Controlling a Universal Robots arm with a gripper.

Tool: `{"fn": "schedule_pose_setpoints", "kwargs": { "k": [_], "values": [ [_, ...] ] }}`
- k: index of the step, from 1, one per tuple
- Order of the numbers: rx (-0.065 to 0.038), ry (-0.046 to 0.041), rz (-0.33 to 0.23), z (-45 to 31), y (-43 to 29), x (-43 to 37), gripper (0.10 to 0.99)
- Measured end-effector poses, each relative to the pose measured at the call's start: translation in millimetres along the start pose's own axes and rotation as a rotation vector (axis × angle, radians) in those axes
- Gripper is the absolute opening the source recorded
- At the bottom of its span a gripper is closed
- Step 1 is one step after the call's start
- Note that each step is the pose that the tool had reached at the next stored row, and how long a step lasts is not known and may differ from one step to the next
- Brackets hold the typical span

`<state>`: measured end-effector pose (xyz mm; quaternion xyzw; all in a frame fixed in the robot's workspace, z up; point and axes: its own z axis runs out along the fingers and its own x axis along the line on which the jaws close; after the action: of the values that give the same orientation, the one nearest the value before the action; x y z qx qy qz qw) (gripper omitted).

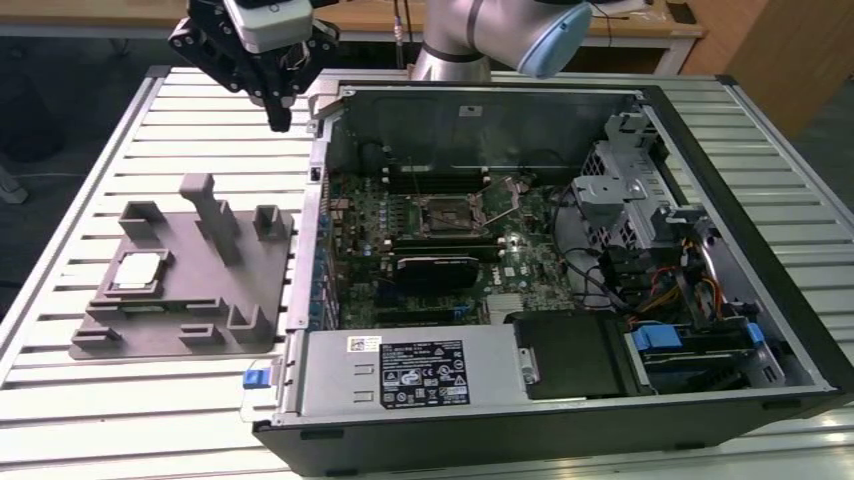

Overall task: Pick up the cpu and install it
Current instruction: 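Reach for the cpu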

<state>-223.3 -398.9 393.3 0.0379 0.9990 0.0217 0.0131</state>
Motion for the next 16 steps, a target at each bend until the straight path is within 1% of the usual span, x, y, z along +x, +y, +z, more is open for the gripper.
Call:
{"fn": "schedule_pose_setpoints", "kwargs": {
  "k": [16],
  "values": [
    [0.0,0.0,0.0,-0.4,-1.2,15.8,0.106]
  ]
}}
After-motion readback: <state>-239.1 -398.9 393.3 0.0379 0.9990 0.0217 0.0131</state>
